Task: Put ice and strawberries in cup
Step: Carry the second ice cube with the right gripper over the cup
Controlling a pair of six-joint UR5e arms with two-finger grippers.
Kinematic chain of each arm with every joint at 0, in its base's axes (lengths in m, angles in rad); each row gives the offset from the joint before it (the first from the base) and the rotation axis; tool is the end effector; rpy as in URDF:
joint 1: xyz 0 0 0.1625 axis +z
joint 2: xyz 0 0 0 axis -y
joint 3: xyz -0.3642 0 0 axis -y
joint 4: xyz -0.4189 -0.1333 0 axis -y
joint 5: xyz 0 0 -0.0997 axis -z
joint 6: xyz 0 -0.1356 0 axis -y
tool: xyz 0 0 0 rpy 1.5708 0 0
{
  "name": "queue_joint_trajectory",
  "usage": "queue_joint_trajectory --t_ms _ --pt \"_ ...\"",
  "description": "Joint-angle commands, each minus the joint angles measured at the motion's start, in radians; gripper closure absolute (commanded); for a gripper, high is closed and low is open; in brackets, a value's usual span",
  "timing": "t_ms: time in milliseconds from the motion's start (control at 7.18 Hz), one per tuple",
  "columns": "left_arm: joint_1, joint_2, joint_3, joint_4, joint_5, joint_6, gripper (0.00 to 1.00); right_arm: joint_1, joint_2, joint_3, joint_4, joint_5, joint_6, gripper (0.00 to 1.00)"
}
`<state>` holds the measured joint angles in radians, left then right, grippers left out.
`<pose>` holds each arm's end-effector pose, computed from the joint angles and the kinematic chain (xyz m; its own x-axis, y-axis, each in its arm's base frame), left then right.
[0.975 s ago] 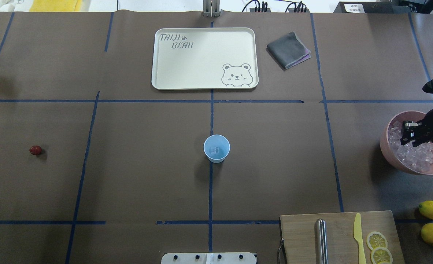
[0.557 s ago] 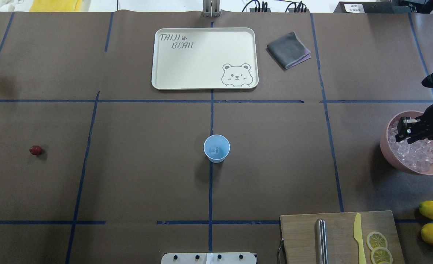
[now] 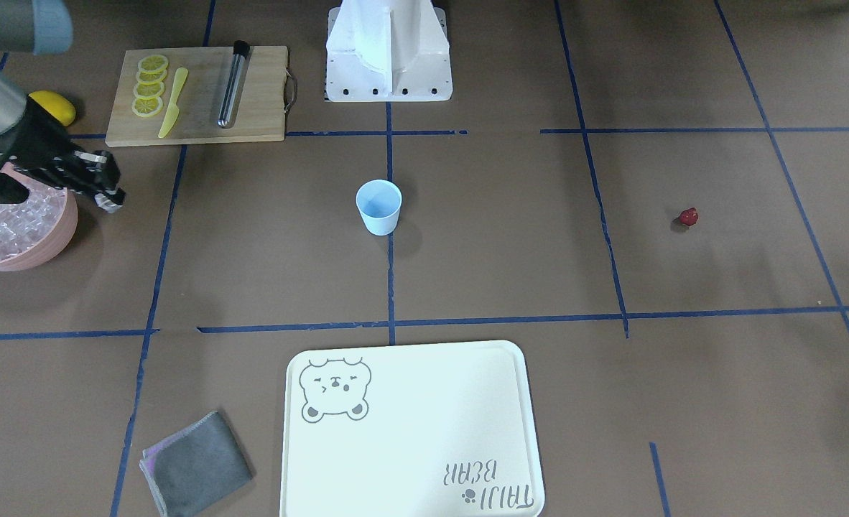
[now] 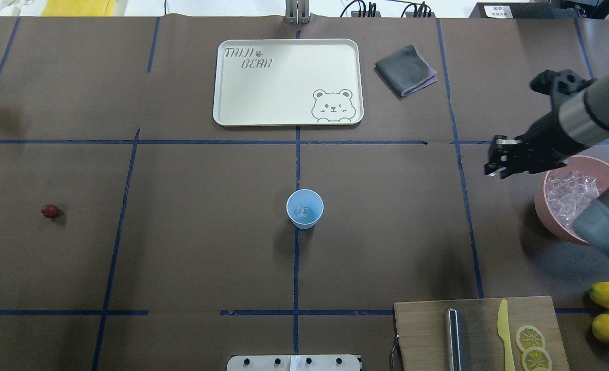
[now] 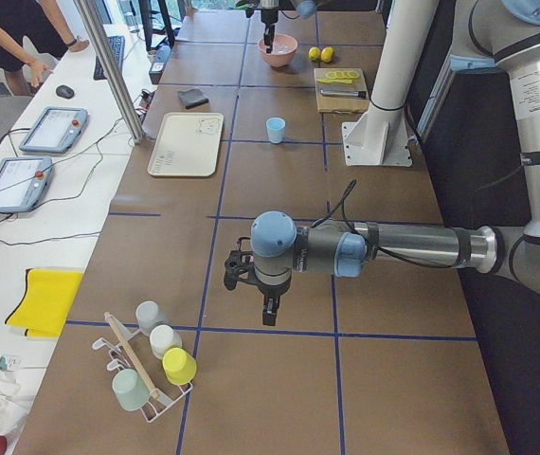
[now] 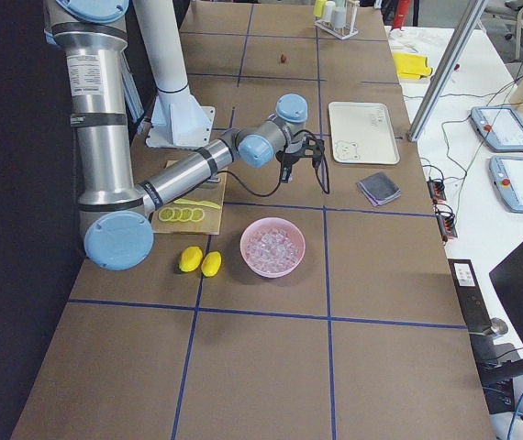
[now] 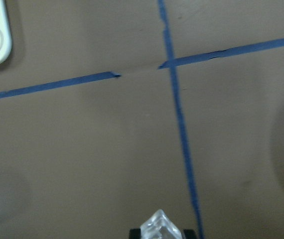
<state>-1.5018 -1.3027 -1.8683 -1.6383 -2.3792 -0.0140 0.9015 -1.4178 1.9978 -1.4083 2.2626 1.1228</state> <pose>-0.0055 -0.4319 0.5849 0.6851 0.1035 -0.7211 -0.0590 0.9945 0.0867 -0.3045 -0.4603 0.3024 0.5577 0.1673 0.8130 -0.1052 0.9858 -0.1308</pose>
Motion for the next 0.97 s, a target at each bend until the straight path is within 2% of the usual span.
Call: queue_joint_trajectory --t_ms 0,139,278,557,835 --pt "0.000 -0.001 0.000 0.000 0.000 0.000 0.00 -0.213 0.225 -0.046 -0.001 -0.151 0.286 0.99" --pt "0.002 -0.001 -0.003 -0.002 0.000 0.000 0.00 -0.283 0.376 -0.150 0.002 -0.231 0.390 0.98" --pt "0.002 -0.001 -0.005 -0.002 0.000 0.000 0.00 -0.327 0.461 -0.225 0.011 -0.276 0.443 0.98" --pt "0.002 -0.001 -0.011 -0.003 0.000 -0.001 0.00 -0.363 0.510 -0.248 0.012 -0.302 0.456 0.96" --pt "0.002 -0.001 -0.012 -0.003 0.000 -0.001 0.00 -0.387 0.511 -0.251 0.012 -0.330 0.457 0.85"
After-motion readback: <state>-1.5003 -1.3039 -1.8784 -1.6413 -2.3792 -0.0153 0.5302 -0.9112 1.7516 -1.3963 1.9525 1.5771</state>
